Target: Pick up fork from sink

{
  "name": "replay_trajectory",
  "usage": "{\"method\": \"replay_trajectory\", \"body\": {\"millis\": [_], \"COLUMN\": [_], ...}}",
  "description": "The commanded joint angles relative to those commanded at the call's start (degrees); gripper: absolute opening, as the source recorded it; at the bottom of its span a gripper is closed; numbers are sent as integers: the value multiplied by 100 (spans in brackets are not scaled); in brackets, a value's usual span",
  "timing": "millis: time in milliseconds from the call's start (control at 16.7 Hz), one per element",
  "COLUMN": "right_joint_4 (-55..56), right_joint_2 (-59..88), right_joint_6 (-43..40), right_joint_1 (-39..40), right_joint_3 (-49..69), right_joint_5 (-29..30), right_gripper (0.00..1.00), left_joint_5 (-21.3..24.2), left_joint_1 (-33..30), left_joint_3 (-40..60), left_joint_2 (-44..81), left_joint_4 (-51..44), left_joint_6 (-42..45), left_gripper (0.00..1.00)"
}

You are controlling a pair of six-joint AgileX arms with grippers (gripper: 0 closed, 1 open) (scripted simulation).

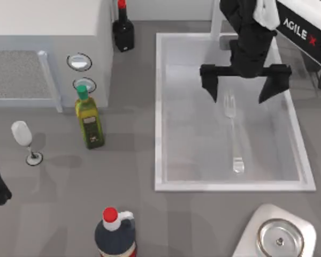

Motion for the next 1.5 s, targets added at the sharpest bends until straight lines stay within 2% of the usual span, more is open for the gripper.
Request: {"method": "replay_trajectory", "body": {"millis": [480,840,1500], "right_joint_4": [1840,1999,1999], "right_joint_2": [358,391,391], "right_joint_6": [39,52,52], "right_joint_1": [26,23,23], "right_joint_3": [-1517,-1648,-1648], "right_joint_5": [90,122,122], "right_gripper": [100,100,17], "left_joint_5": [0,0,0], "left_joint_1": [0,0,0], "left_joint_3": [0,0,0], "left_joint_2": [0,0,0], "left_joint_4": [0,0,0], "left_joint_6": [0,0,0], "left_gripper": [100,100,100]}}
